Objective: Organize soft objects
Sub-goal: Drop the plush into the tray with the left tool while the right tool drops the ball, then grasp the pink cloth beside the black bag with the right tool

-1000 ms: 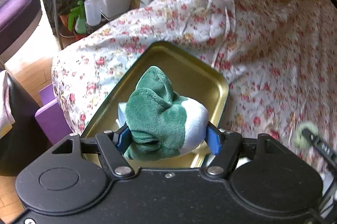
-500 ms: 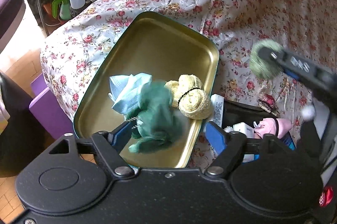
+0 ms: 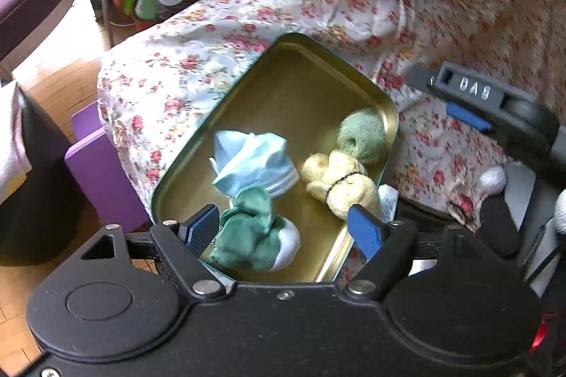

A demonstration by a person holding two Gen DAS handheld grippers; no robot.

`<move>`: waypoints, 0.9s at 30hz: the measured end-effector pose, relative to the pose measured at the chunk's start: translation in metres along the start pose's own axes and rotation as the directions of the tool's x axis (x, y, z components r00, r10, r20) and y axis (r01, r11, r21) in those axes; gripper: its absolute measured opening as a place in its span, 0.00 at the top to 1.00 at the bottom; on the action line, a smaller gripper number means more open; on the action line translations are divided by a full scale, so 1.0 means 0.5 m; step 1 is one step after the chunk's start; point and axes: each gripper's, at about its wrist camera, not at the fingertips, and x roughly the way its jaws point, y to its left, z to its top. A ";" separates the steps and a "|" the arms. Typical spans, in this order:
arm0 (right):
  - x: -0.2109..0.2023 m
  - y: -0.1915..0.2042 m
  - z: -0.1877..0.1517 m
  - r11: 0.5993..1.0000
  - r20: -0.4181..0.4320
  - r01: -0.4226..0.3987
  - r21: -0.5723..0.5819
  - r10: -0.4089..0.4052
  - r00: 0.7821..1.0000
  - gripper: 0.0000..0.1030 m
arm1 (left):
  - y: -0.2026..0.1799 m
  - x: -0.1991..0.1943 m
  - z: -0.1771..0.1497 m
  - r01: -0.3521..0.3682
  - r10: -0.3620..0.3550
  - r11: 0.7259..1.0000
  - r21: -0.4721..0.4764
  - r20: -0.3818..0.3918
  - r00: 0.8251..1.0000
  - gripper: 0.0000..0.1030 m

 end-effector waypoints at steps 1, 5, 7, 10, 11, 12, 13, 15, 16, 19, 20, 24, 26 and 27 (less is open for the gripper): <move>0.006 0.000 -0.002 1.000 -0.006 0.015 -0.008 -0.015 1.000 0.41 | 0.005 -0.002 0.001 -0.001 0.001 1.000 -0.010 0.003 1.000 0.27; 0.048 -0.008 -0.004 0.993 -0.031 0.105 -0.051 -0.107 0.994 0.41 | 0.022 -0.008 0.008 0.000 0.001 0.999 -0.048 0.016 1.000 0.27; 0.080 -0.017 -0.005 0.983 -0.047 0.169 -0.071 -0.173 0.984 0.41 | 0.026 -0.011 0.010 0.001 0.000 0.998 -0.056 0.022 1.000 0.27; 0.127 -0.037 -0.004 0.970 -0.088 0.232 -0.072 -0.238 0.967 0.43 | 0.028 -0.013 0.011 0.009 -0.008 0.998 -0.058 0.023 1.000 0.27; 0.140 -0.045 -0.003 0.968 -0.104 0.242 -0.064 -0.248 0.963 0.43 | 0.028 -0.013 0.011 0.012 -0.010 0.998 -0.057 0.023 1.000 0.27; 0.149 -0.050 -0.003 0.967 -0.115 0.249 -0.058 -0.254 0.960 0.43 | 0.028 -0.013 0.012 0.014 -0.013 0.998 -0.057 0.023 1.000 0.27; 0.161 -0.058 -0.003 0.965 -0.127 0.257 -0.049 -0.262 0.957 0.43 | 0.027 -0.013 0.012 0.015 -0.014 0.998 -0.056 0.024 1.000 0.27; 0.176 -0.066 -0.004 0.961 -0.139 0.275 -0.042 -0.278 0.950 0.43 | 0.025 -0.012 0.012 0.020 -0.018 0.998 -0.052 0.022 1.000 0.27; 0.185 -0.071 -0.004 0.957 -0.145 0.286 -0.038 -0.288 0.946 0.43 | 0.024 -0.012 0.012 0.022 -0.021 0.998 -0.050 0.020 1.000 0.27; 0.215 -0.081 -0.004 0.948 -0.162 0.317 -0.038 -0.319 0.934 0.43 | 0.018 -0.010 0.011 0.025 -0.025 0.999 -0.043 0.015 1.000 0.27; 0.224 -0.083 -0.003 0.946 -0.167 0.322 -0.040 -0.324 0.931 0.43 | 0.016 -0.009 0.011 0.027 -0.026 0.999 -0.041 0.013 1.000 0.27; 0.240 -0.091 -0.007 0.937 -0.181 0.347 -0.034 -0.347 0.920 0.43 | 0.009 -0.009 0.009 0.031 -0.031 0.999 -0.030 0.014 0.999 0.27; 0.238 -0.092 -0.011 0.931 -0.185 0.361 -0.046 -0.363 0.913 0.42 | 0.009 -0.008 0.009 0.029 -0.028 0.999 -0.029 0.014 1.000 0.27; 0.236 -0.091 -0.013 0.928 -0.181 0.368 -0.054 -0.372 0.911 0.42 | 0.009 -0.007 0.008 0.028 -0.028 0.999 -0.030 0.013 1.000 0.27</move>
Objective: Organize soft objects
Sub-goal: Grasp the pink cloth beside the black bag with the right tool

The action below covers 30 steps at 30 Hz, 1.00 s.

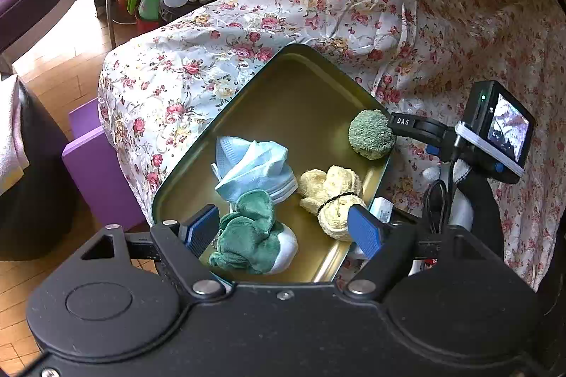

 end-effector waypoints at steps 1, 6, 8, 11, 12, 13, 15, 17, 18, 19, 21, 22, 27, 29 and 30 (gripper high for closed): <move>-0.001 -0.001 -0.004 1.000 0.004 0.014 -0.004 -0.014 1.000 0.42 | 0.000 0.001 0.000 -0.002 0.002 1.000 -0.001 -0.001 1.000 0.27; -0.005 -0.018 -0.017 0.998 0.007 0.055 0.018 -0.055 0.998 0.42 | -0.002 0.002 -0.003 -0.017 0.017 1.000 0.008 0.004 1.000 0.27; -0.009 -0.026 -0.023 0.997 0.001 0.073 0.035 -0.073 0.997 0.42 | -0.004 0.002 -0.004 -0.027 0.027 1.000 0.014 0.009 1.000 0.27; -0.012 -0.038 -0.034 0.992 -0.010 0.116 0.052 -0.116 0.993 0.42 | -0.008 0.002 -0.005 -0.036 0.035 0.999 0.024 0.014 0.999 0.27; -0.012 -0.044 -0.037 0.991 -0.016 0.123 0.059 -0.122 0.992 0.42 | -0.010 0.003 -0.004 -0.038 0.038 0.999 0.028 0.015 0.999 0.27; -0.014 -0.051 -0.040 0.990 -0.024 0.125 0.067 -0.124 0.992 0.42 | -0.013 0.003 -0.005 -0.043 0.042 0.999 0.032 0.017 0.999 0.27; -0.018 -0.065 -0.044 0.990 -0.036 0.114 0.081 -0.111 0.993 0.43 | -0.018 0.004 -0.006 -0.050 0.049 0.998 0.042 0.021 0.999 0.27; -0.026 -0.090 -0.049 0.991 -0.057 0.070 0.116 -0.063 0.996 0.46 | -0.028 0.006 -0.008 -0.053 0.052 0.997 0.057 0.022 0.998 0.27; -0.032 -0.103 -0.053 0.990 -0.064 0.046 0.132 -0.038 0.997 0.47 | -0.033 0.008 -0.009 -0.053 0.052 0.996 0.065 0.021 0.998 0.27; -0.043 -0.121 -0.059 0.989 -0.059 0.021 0.149 -0.013 0.998 0.49 | -0.038 0.010 -0.010 -0.052 0.051 0.996 0.074 0.018 0.999 0.27; -0.071 -0.148 -0.069 0.988 -0.027 0.006 0.153 -0.002 1.000 0.48 | -0.050 0.015 -0.013 -0.047 0.047 0.995 0.093 0.010 0.999 0.27; -0.088 -0.165 -0.075 0.988 -0.005 -0.005 0.156 0.006 1.000 0.47 | -0.058 0.018 -0.016 -0.043 0.043 0.994 0.105 0.005 0.999 0.27; -0.164 -0.252 -0.104 0.983 0.056 -0.049 0.177 0.040 0.998 0.43 | -0.101 0.038 -0.029 -0.034 0.038 0.985 0.171 -0.022 0.999 0.27; -0.186 -0.289 -0.123 0.979 0.070 -0.055 0.195 0.042 0.997 0.39 | -0.116 0.045 -0.034 -0.026 0.033 0.982 0.186 -0.036 0.999 0.27; -0.190 -0.304 -0.131 0.977 0.074 -0.061 0.205 0.046 0.996 0.39 | -0.124 0.049 -0.036 -0.021 0.030 0.981 0.193 -0.045 0.999 0.27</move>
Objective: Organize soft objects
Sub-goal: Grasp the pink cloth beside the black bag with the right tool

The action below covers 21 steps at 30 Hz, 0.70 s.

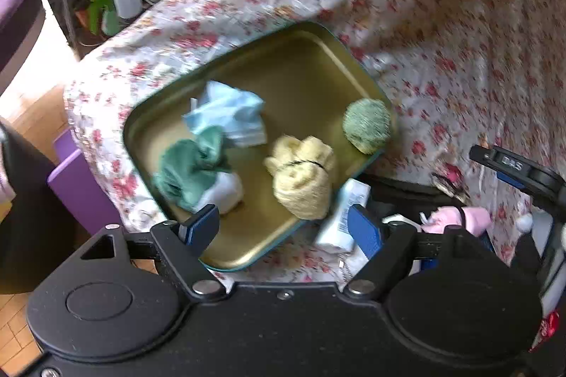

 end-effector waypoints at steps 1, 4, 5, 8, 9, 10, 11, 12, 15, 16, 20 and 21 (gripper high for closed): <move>-0.005 -0.019 -0.006 1.000 0.022 0.006 0.016 -0.006 1.000 0.39 | -0.009 0.005 0.000 0.007 -0.007 1.000 0.007 -0.010 1.000 0.27; 0.005 -0.066 -0.014 0.998 -0.004 0.011 0.066 -0.010 1.000 0.39 | -0.032 0.017 0.000 0.026 -0.026 0.999 0.020 -0.037 0.999 0.27; 0.009 -0.077 -0.017 0.997 -0.021 0.015 0.079 -0.013 1.000 0.39 | -0.038 0.020 -0.001 0.028 -0.027 0.999 0.025 -0.042 0.999 0.27; 0.020 -0.102 -0.021 0.994 -0.066 0.021 0.110 -0.014 0.998 0.39 | -0.062 0.031 -0.002 0.021 -0.019 0.998 0.051 -0.053 0.998 0.27; 0.019 -0.109 -0.021 0.994 -0.071 0.016 0.112 -0.008 0.997 0.39 | -0.072 0.036 -0.003 0.019 -0.016 0.998 0.062 -0.060 0.998 0.27; 0.015 -0.114 -0.024 0.994 -0.071 0.011 0.112 -0.003 0.997 0.38 | -0.079 0.041 -0.004 0.020 -0.015 0.997 0.070 -0.068 0.998 0.27; 0.011 -0.117 -0.026 0.994 -0.067 0.005 0.109 0.002 0.998 0.36 | -0.087 0.046 -0.007 0.021 -0.015 0.997 0.080 -0.077 0.997 0.27; 0.008 -0.119 -0.027 0.994 -0.063 -0.002 0.105 0.009 0.998 0.35 | -0.096 0.052 -0.010 0.024 -0.016 0.995 0.093 -0.089 0.996 0.27; -0.009 -0.112 -0.038 0.996 -0.047 -0.055 0.065 0.058 0.997 0.32 | -0.118 0.065 -0.016 0.024 -0.012 0.993 0.119 -0.108 0.994 0.27; -0.010 -0.104 -0.041 0.996 -0.044 -0.075 0.047 0.077 0.996 0.30 | -0.121 0.066 -0.017 0.021 -0.008 0.992 0.121 -0.106 0.994 0.27; -0.024 -0.071 -0.068 0.986 -0.047 -0.158 -0.048 0.156 0.987 0.15 | -0.124 0.066 -0.009 0.006 0.003 0.994 0.106 -0.089 0.996 0.27; -0.023 -0.062 -0.074 0.983 -0.052 -0.168 -0.074 0.164 0.985 0.15 | -0.123 0.067 -0.006 0.003 0.006 0.995 0.099 -0.086 0.996 0.27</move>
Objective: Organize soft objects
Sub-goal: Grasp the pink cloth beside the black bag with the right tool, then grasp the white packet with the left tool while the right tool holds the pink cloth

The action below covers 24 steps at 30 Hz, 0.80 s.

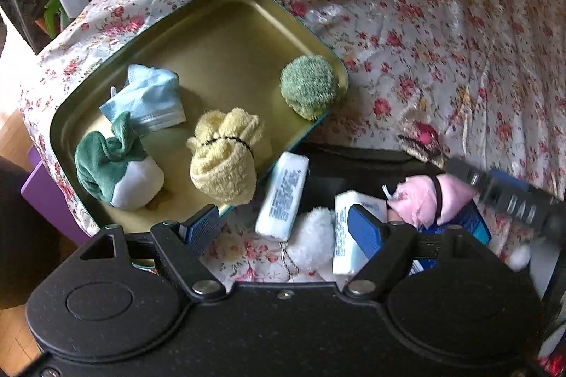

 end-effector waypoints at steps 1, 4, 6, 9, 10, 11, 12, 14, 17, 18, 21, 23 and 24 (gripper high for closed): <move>0.006 0.012 -0.004 1.000 -0.011 -0.004 -0.031 0.004 1.000 0.15 | 0.002 0.000 0.002 0.000 0.000 1.000 -0.008 0.000 1.000 0.27; 0.028 0.044 -0.013 0.994 -0.042 0.016 -0.107 -0.021 0.999 0.10 | 0.004 0.008 0.008 0.000 0.000 1.000 -0.026 -0.009 1.000 0.27; 0.046 0.053 -0.020 0.990 -0.075 0.026 -0.141 -0.037 0.996 0.10 | 0.001 0.013 0.008 -0.002 0.002 1.000 -0.027 -0.015 1.000 0.27; 0.069 0.064 -0.035 0.982 -0.112 0.064 -0.176 -0.085 0.990 0.13 | -0.010 0.018 0.004 -0.004 0.004 1.000 -0.009 -0.021 1.000 0.27; 0.075 0.068 -0.038 0.977 -0.110 0.088 -0.195 -0.110 0.988 0.22 | -0.015 0.019 0.001 0.000 0.000 1.000 -0.001 -0.023 1.000 0.27; 0.079 0.071 -0.041 0.973 -0.116 0.095 -0.209 -0.121 0.986 0.31 | -0.018 0.019 -0.001 0.005 -0.005 1.000 0.006 -0.025 1.000 0.27; 0.080 0.070 -0.041 0.975 -0.126 0.086 -0.205 -0.113 0.986 0.33 | -0.020 0.018 -0.002 0.011 -0.010 1.000 0.010 -0.025 1.000 0.27; 0.078 0.065 -0.040 0.979 -0.130 0.073 -0.193 -0.100 0.987 0.41 | -0.025 0.017 -0.005 0.017 -0.017 1.000 0.017 -0.023 1.000 0.27; 0.066 0.052 -0.030 0.986 -0.107 0.062 -0.154 -0.079 0.991 0.43 | -0.029 0.014 -0.006 0.023 -0.023 0.999 0.024 -0.017 1.000 0.27; 0.055 0.044 -0.024 0.990 -0.087 0.057 -0.130 -0.069 0.994 0.43 | -0.030 0.014 -0.007 0.023 -0.022 0.999 0.026 -0.015 1.000 0.27; 0.016 0.013 -0.006 0.998 0.007 0.040 -0.037 -0.040 0.999 0.43 | -0.042 0.018 -0.012 0.021 -0.021 0.999 0.046 -0.015 1.000 0.27; -0.008 -0.013 0.005 0.999 0.068 0.031 0.039 -0.034 0.997 0.43 | -0.058 0.025 -0.017 0.022 -0.021 0.997 0.068 -0.022 1.000 0.27; -0.015 -0.024 0.008 0.997 0.088 0.029 0.074 -0.035 0.995 0.43 | -0.066 0.029 -0.019 0.022 -0.020 0.997 0.078 -0.027 0.999 0.27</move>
